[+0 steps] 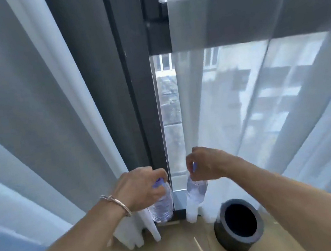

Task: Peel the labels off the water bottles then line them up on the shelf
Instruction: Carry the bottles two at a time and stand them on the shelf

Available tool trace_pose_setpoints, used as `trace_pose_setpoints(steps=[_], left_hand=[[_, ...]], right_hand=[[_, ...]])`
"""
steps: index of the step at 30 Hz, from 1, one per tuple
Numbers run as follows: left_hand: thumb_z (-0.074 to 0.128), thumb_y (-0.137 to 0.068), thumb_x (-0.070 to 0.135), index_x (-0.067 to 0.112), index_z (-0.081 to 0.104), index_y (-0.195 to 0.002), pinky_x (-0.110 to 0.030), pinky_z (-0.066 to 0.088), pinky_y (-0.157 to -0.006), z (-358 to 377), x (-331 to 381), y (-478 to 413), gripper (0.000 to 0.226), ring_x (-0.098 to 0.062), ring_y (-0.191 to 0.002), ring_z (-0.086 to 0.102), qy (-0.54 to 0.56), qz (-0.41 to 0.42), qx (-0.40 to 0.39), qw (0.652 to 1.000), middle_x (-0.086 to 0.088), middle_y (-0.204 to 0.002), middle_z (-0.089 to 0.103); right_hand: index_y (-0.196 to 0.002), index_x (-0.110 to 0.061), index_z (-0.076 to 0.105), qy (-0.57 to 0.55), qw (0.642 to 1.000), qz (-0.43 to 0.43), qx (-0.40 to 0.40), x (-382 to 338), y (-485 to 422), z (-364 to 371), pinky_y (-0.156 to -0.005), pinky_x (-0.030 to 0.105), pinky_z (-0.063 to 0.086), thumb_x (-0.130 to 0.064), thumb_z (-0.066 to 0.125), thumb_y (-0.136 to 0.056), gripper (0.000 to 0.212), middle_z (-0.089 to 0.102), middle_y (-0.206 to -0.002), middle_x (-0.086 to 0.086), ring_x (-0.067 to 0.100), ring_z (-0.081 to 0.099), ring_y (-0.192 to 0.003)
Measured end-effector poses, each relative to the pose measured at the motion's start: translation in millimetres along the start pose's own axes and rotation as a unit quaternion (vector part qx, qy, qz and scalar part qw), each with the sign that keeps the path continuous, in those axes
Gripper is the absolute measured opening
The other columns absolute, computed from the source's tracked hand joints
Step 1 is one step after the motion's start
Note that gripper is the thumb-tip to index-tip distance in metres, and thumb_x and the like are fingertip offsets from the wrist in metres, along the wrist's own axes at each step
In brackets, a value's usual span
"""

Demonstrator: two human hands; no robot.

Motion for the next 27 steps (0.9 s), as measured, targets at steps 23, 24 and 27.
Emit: trace_pose_setpoints(steps=[23, 24, 27], left_hand=[[0.049, -0.084, 0.043, 0.022, 0.051, -0.064, -0.027, 0.038, -0.062, -521, 115, 119, 0.029, -0.016, -0.061, 0.053, -0.206, -0.041, 0.464, 0.861, 0.008, -0.059, 0.051], [0.049, -0.084, 0.043, 0.021, 0.05, -0.062, -0.027, 0.037, -0.061, -523, 116, 123, 0.031, -0.016, -0.059, 0.052, -0.213, -0.044, 0.467, 0.857, 0.007, -0.058, 0.05], [0.049, -0.084, 0.043, 0.019, 0.044, -0.054, -0.026, 0.033, -0.056, -528, 117, 135, 0.039, -0.014, -0.052, 0.047, -0.222, -0.052, 0.479, 0.848, 0.004, -0.053, 0.048]], right_hand=[[-0.074, -0.023, 0.058, 0.148, 0.918, -0.017, 0.368, -137, 252, -447, -0.051, 0.021, 0.037, -0.032, 0.063, -0.083, 0.014, 0.062, -0.082, -0.001, 0.017, 0.059, -0.071], [-0.076, -0.02, 0.061, 0.155, 0.917, -0.014, 0.367, -139, 258, -450, -0.05, 0.021, 0.037, -0.031, 0.062, -0.083, 0.013, 0.063, -0.081, 0.0, 0.017, 0.057, -0.066], [-0.078, -0.015, 0.065, 0.167, 0.904, -0.015, 0.392, -144, 274, -460, -0.051, 0.021, 0.038, -0.03, 0.061, -0.082, 0.016, 0.062, -0.077, 0.002, 0.018, 0.055, -0.063]])
Point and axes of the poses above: each hand's wrist, its own y-axis away from the middle knuckle, its own z-axis out of the palm, x = y × z, the point moved 8 cm from there along -y, towards the middle knuckle
